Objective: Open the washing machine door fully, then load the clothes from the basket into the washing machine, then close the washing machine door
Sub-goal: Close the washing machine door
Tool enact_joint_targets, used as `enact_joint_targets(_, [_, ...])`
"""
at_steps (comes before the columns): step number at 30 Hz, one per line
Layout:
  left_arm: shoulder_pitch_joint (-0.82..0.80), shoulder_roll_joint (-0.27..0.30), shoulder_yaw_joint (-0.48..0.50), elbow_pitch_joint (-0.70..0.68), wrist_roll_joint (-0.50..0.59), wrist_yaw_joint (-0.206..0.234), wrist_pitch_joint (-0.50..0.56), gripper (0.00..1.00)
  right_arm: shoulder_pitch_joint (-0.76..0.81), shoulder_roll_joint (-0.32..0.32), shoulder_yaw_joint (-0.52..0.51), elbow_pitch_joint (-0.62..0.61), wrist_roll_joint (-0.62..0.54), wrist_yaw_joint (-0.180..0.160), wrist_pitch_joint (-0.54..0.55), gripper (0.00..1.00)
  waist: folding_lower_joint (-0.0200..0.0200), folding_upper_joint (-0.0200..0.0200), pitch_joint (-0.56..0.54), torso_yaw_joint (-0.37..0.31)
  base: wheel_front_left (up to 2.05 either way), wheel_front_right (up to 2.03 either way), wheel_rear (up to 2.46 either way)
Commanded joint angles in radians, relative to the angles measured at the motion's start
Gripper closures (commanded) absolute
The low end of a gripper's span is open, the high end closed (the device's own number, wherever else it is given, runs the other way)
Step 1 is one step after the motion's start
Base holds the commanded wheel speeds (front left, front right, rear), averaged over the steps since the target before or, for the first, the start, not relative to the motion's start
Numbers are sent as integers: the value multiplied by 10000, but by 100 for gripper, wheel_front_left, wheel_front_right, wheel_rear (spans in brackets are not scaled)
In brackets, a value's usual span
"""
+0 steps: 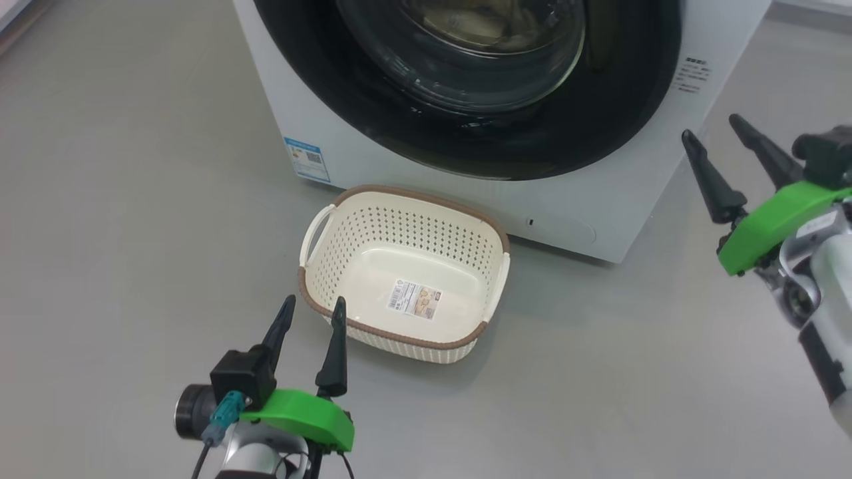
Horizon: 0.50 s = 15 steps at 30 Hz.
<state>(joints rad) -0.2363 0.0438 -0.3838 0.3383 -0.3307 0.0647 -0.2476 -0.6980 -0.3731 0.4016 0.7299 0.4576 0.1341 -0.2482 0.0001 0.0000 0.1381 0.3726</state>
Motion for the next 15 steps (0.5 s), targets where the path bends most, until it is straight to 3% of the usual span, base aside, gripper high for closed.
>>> enact_joint_targets(1, [-118,149,427,-211,141,-50,-141,0,271,145,-243,-553,-237,-34,-125,0,-1,0,-209,-373,0,0,0])
enact_joint_targets(5, [-132,176,473,-151,162,-100,-141,0,1019,393,-808,-1040,-588,-34,-129,0,-1,0,-334,-689,0,0,0])
enact_joint_targets(15, [85,262,494,-13,138,-189,-141,0,3894,1858,-3979,-2650,-2210,-34,-134,0,-1,0,-967,-1652,0,0,0])
